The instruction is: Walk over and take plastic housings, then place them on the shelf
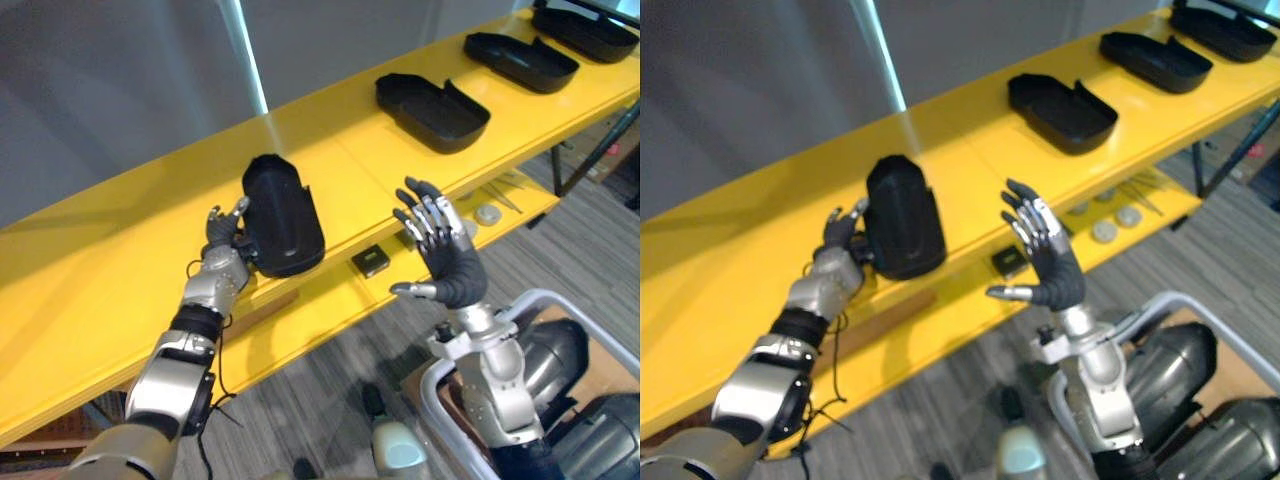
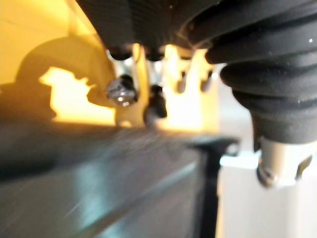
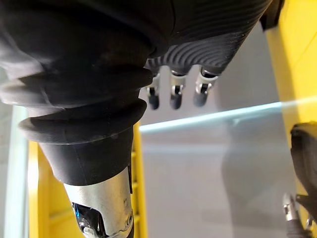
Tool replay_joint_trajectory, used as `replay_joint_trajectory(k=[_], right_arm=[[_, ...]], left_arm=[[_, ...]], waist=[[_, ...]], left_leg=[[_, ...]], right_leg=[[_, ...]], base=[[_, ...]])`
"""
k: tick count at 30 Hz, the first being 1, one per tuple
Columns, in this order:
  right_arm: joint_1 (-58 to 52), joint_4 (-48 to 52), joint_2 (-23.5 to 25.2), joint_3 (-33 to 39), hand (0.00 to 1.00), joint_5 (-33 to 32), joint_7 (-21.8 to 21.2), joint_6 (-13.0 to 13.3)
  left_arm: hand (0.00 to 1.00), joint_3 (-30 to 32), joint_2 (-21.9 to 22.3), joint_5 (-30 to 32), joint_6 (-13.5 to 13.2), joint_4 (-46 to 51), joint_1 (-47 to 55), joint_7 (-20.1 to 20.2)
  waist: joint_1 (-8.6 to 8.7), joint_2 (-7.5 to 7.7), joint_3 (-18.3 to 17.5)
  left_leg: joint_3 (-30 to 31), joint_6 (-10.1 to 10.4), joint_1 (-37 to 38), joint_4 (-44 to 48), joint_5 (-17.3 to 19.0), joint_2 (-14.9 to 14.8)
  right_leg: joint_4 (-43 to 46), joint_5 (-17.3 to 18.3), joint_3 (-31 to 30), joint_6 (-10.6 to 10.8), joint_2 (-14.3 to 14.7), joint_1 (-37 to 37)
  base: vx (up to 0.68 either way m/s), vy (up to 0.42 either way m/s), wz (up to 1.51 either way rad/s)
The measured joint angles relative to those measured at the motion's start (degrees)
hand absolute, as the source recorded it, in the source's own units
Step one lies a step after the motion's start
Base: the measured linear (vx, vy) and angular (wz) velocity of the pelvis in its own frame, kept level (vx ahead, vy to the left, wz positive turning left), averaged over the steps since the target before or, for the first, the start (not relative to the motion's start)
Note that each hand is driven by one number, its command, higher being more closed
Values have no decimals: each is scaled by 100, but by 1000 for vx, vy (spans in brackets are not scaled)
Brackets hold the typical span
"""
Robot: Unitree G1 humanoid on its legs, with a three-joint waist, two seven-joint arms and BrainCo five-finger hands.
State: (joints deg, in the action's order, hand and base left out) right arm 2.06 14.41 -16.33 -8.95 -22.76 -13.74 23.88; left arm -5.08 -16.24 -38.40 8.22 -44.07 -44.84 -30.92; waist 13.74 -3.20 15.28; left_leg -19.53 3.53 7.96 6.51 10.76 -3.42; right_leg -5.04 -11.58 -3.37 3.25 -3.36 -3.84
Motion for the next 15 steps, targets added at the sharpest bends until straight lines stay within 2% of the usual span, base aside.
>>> replay_joint_trajectory(k=[1,3,6,8,10,13,15], right_arm=[[-20,0,0,0,0,1,1,1],[-128,1,12,-16,0,19,12,1],[-229,1,21,-17,0,57,26,1],[-262,2,23,-22,0,58,98,1],[-429,2,32,-33,0,82,221,5],[-555,3,41,-70,0,117,300,22],[-614,3,47,-176,0,118,376,68]], left_arm=[[0,5,25,1,-39,0,0,-75],[0,67,117,116,-212,-1,-2,-495],[0,395,155,898,-195,-15,-8,-1110],[0,606,142,1104,-177,-15,-36,-1369],[0,882,73,1434,-181,-14,-132,-1811],[0,1084,-38,1873,-249,45,-258,-2118],[0,1128,-181,1952,-339,263,-259,-2230]], waist=[[-1,0,0],[-3,0,0],[38,0,0],[54,0,0],[63,0,0],[60,0,-1],[79,-1,-1]], left_leg=[[0,0,1,0,0,-3],[1,0,1,-2,0,-10],[-7,1,2,-4,0,-12],[-11,2,3,-4,1,-11],[-15,2,2,-7,1,-11],[-18,2,3,-7,1,-9],[-19,1,4,-6,0,-10]], right_leg=[[6,0,1,0,2,0],[32,-1,1,-3,10,0],[33,-25,-7,28,14,-3],[33,-25,-14,28,14,-4],[33,-26,-32,28,14,-6],[33,-26,-40,27,14,-7],[33,-27,-43,26,14,-7]], base=[[0,0,0],[0,0,0],[0,0,0],[0,0,0],[0,0,0],[0,0,0],[-15,-2,0]])
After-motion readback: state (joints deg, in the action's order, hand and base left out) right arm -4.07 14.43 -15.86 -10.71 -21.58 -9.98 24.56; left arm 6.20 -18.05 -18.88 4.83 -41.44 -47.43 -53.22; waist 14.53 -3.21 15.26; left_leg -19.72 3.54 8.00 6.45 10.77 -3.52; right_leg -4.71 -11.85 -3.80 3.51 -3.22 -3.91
